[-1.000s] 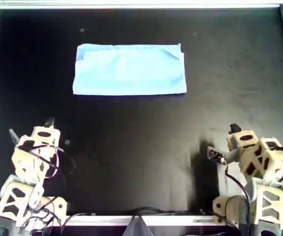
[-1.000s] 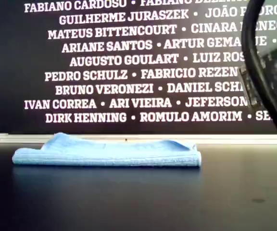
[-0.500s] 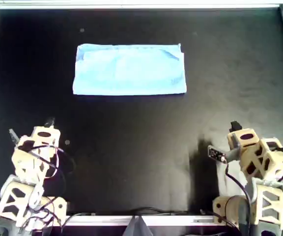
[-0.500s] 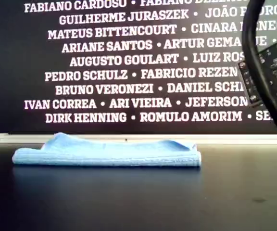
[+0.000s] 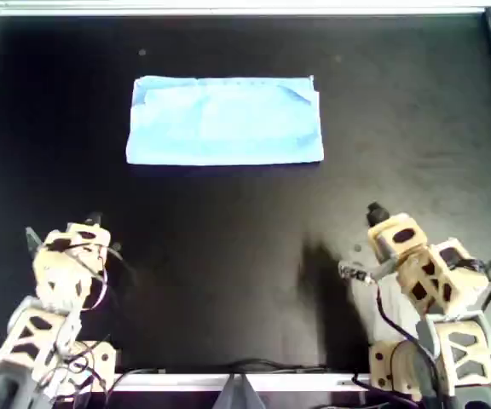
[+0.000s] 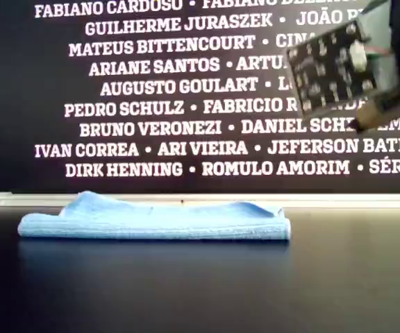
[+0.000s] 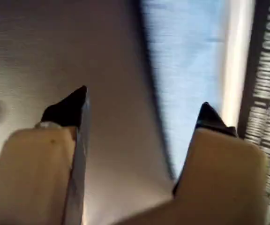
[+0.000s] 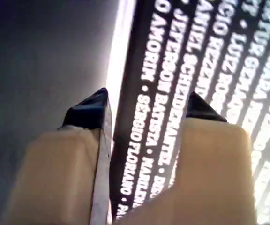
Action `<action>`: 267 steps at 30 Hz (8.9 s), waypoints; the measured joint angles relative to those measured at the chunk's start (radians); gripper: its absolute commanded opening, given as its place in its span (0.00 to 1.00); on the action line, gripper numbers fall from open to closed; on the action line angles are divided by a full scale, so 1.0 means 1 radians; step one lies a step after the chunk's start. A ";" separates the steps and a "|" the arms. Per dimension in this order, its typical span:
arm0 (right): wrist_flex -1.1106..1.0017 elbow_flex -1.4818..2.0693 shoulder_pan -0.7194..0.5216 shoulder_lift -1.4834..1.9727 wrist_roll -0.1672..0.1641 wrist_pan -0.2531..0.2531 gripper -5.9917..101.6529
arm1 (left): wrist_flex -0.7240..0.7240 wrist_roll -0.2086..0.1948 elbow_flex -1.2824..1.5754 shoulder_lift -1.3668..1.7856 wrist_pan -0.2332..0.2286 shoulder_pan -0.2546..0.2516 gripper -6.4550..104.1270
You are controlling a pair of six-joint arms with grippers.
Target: Fold a cloth
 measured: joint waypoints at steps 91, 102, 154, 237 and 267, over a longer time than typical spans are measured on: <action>0.175 -1.713 0.155 -2.135 0.069 -0.012 0.06 | -0.104 -0.026 -1.318 -1.585 0.008 0.000 0.08; 0.175 -1.315 0.150 -1.793 0.057 -0.009 0.06 | -0.103 -0.017 -0.914 -1.230 0.012 -0.098 0.07; 0.179 -0.354 0.146 -0.667 0.060 -0.008 0.66 | -0.101 -0.020 0.031 0.258 -0.009 -0.198 0.72; 0.181 -0.884 0.178 -1.499 0.071 0.028 0.01 | -0.101 -0.017 0.031 0.287 -0.009 -0.198 0.72; 0.181 -2.123 0.604 -2.039 0.074 -0.126 0.06 | -0.101 -0.017 0.031 0.287 -0.009 -0.198 0.72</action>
